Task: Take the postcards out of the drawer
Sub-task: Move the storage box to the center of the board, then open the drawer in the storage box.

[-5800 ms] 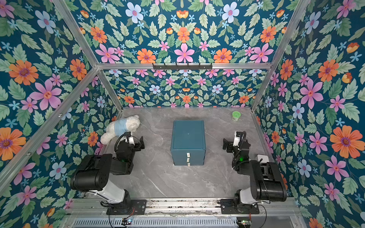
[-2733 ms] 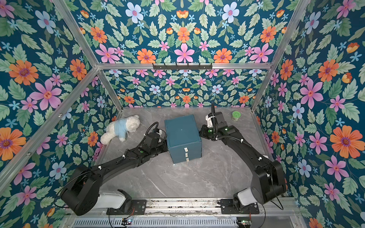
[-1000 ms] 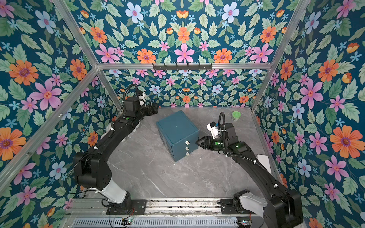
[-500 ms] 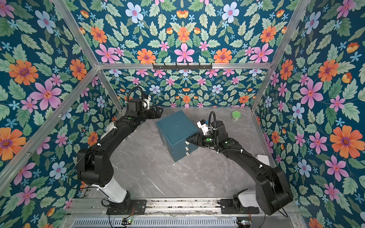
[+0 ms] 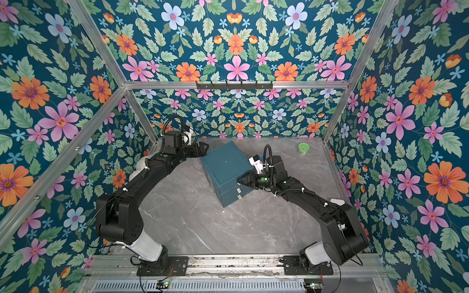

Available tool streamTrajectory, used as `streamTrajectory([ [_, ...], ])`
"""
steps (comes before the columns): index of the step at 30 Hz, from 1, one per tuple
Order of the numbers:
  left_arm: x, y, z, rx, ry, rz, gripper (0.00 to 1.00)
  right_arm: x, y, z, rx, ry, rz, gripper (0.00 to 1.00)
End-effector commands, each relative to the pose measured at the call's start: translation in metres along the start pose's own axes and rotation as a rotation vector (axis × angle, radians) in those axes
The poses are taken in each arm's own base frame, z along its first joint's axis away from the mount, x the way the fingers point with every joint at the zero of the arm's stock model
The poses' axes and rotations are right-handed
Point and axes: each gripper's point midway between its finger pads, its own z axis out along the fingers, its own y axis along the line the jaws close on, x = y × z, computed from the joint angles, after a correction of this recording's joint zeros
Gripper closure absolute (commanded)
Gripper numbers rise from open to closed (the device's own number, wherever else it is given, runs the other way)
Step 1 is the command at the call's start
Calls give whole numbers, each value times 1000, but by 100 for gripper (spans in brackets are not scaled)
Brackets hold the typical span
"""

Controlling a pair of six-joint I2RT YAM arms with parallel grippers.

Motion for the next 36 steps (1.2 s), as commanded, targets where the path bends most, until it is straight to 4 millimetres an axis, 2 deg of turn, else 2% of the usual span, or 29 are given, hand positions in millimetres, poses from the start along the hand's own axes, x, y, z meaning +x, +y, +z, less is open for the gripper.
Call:
streamTrajectory([
  [1,-12,4,-6,-35,-48,17,5,-20,10,2,-28,-67,-43,70],
  [5,-19,9,-14,-76,-79,22,5,-40,16,10,-50,-97,-60,81],
  [12,-24,12,-29,-113,-108,36,4,-65,21,26,-96,-110,-53,91],
  [15,-22,15,-37,-137,-111,43,4,-71,30,26,-116,-121,-66,96],
  [16,-21,16,-40,-142,-111,44,4,-70,18,32,-104,-108,-44,98],
  [22,-15,20,-52,-169,-118,42,4,-59,11,31,-91,-84,-24,100],
  [23,-14,20,-54,-172,-120,41,4,-58,22,24,-102,-95,-46,100],
  [30,-19,18,-58,-166,-142,21,4,-33,21,5,-63,-80,-40,100],
  [36,-17,17,-58,-154,-144,-4,4,-3,15,-11,-12,-48,-25,100],
])
